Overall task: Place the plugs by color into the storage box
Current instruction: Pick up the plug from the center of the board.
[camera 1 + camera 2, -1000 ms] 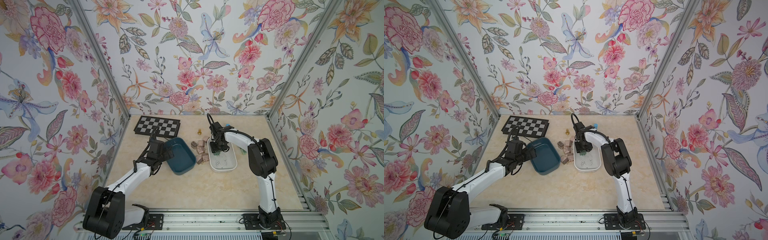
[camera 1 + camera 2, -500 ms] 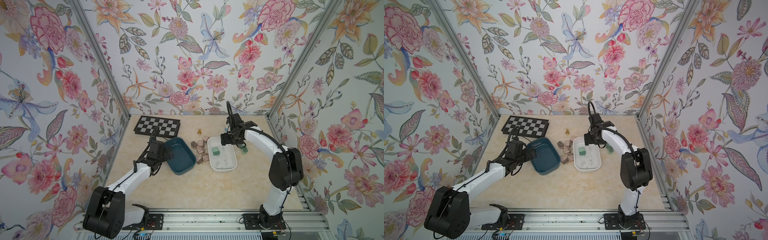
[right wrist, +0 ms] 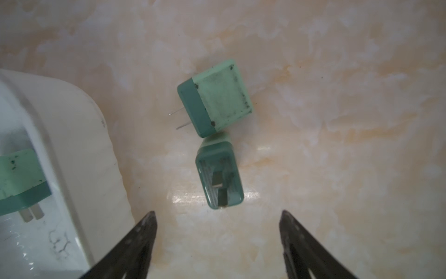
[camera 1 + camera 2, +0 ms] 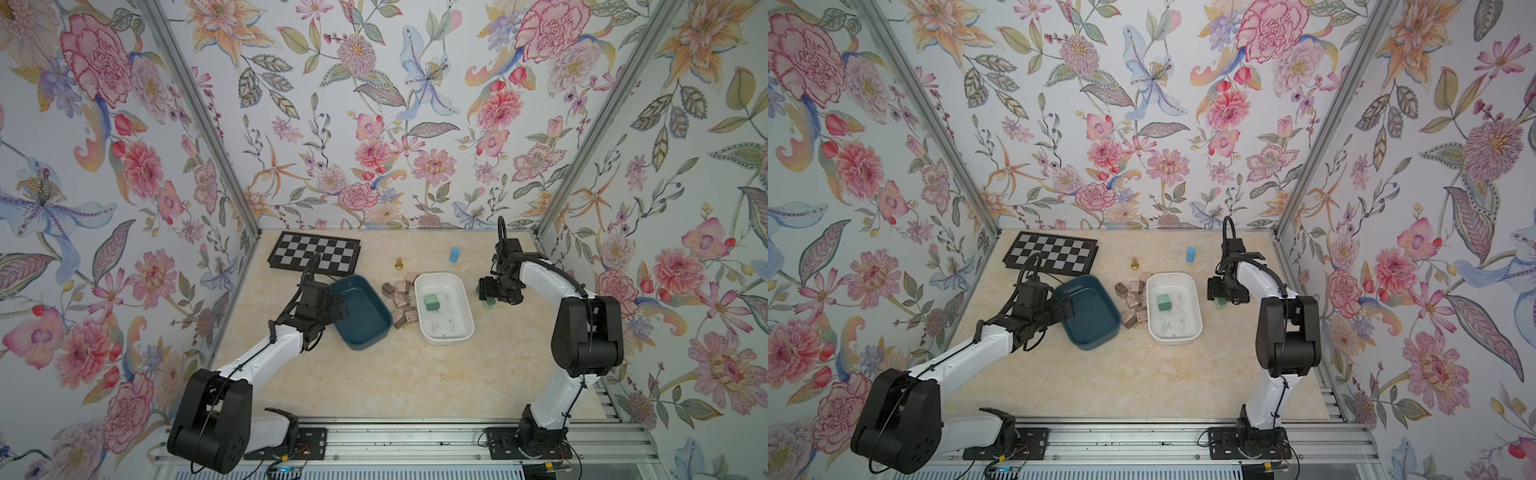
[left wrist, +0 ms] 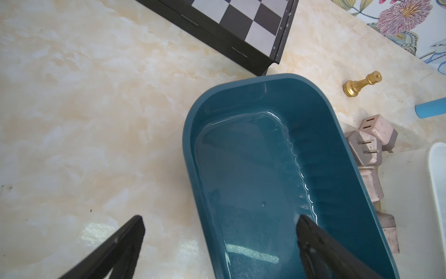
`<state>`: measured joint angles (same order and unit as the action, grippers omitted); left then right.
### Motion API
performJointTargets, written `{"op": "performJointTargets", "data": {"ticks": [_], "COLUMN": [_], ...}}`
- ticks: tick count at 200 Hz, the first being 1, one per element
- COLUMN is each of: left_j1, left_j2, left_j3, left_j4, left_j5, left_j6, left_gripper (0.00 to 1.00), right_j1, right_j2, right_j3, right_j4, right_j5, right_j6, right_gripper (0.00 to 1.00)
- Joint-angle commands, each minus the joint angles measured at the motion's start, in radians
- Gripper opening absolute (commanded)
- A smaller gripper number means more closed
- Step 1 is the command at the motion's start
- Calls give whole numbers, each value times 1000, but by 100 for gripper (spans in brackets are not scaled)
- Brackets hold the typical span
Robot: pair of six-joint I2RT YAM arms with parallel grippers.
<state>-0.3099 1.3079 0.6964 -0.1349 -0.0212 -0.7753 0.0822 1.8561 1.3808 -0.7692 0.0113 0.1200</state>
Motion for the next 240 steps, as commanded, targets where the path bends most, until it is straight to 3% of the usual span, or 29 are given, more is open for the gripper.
{"op": "performJointTargets", "data": {"ticks": [1,91,139,165,192,240], "left_j1": [-11,-13,-14,-13,-12,-12], "left_j2": [11,19,19,21,24,19], "left_j3": [8,5,7,8,10,12], "left_j4": [7,13,13,15,19,15], "left_j5": [1,3,4,5,6,9], "left_j6": [-18,-17,-16,-17,-17,-15], "left_gripper": [99,99,100,99,99,100], "right_j1": [-7,-10,3,30,128,298], "right_j2": [41,143,67,-11,-68,-7], "right_j3": [1,18,1,3,35,155], "right_j4": [26,65,63,26,-31,-64], "right_j5": [-13,-11,11,16,36,22], "right_j6": [-23,-36,-34,-24,-4,67], "right_gripper": [75,42,28,27,27,28]}}
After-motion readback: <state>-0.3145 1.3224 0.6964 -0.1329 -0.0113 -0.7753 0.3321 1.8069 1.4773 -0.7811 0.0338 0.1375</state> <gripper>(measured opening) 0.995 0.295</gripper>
